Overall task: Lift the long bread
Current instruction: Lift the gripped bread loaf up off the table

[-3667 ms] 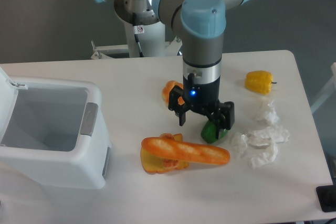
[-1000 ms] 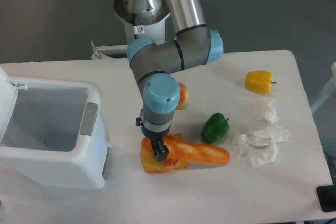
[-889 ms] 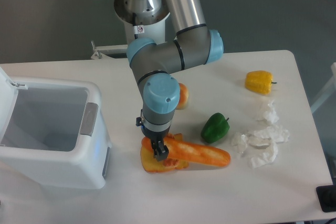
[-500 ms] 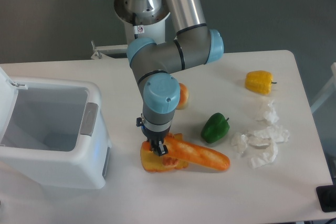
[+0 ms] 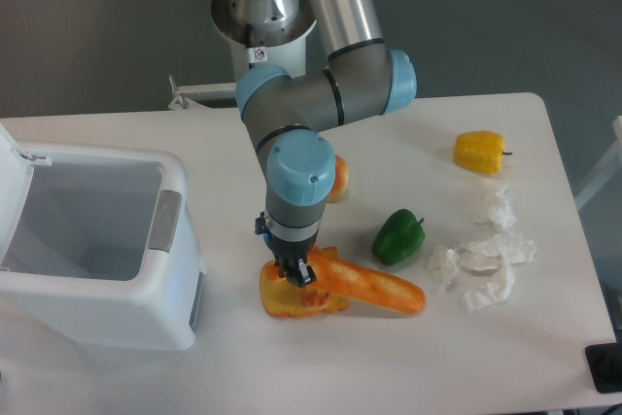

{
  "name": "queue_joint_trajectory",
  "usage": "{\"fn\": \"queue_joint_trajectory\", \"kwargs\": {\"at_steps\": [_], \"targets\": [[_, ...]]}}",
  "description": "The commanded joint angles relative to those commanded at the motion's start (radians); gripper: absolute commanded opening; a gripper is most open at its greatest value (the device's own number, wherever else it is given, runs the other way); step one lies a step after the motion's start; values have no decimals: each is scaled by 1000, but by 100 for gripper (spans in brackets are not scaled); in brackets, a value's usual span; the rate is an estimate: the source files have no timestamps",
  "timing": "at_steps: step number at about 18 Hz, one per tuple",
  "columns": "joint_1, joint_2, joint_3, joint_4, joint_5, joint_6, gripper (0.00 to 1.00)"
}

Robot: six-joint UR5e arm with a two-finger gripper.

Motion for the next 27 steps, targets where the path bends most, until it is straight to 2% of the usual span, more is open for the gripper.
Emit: {"fn": "queue_joint_trajectory", "kwargs": {"at_steps": [4, 7, 11, 17, 20, 27], "targets": [[31, 11, 52, -31, -2, -21, 0], [75, 63, 69, -31, -20, -43, 0], [138, 93, 100, -35, -110, -66, 0], [167, 103, 149, -48, -195, -136, 0], [196, 115, 155, -48, -271, -170, 0], [221, 126, 153, -48, -350, -179, 0]]}}
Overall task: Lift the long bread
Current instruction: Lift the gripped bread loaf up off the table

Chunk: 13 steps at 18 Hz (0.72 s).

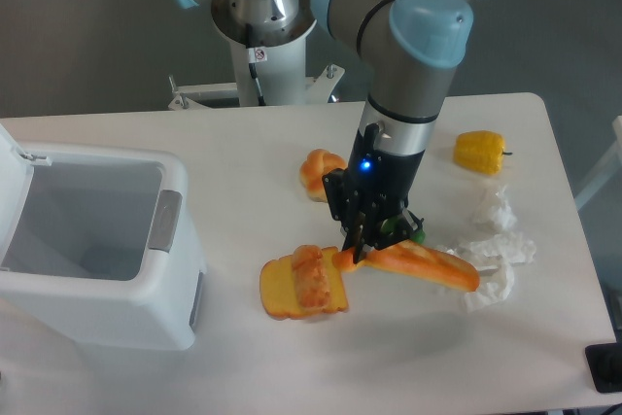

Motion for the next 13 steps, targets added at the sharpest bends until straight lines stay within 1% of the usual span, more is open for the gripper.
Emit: {"fn": "queue_joint_trajectory", "kwargs": {"at_steps": [2, 6, 11, 13], "targets": [[8, 5, 0, 0, -38, -23, 0], [8, 21, 0, 0, -48, -60, 0], [43, 28, -6, -2, -127, -61, 0], [46, 34, -9, -2, -132, -61, 0]]}}
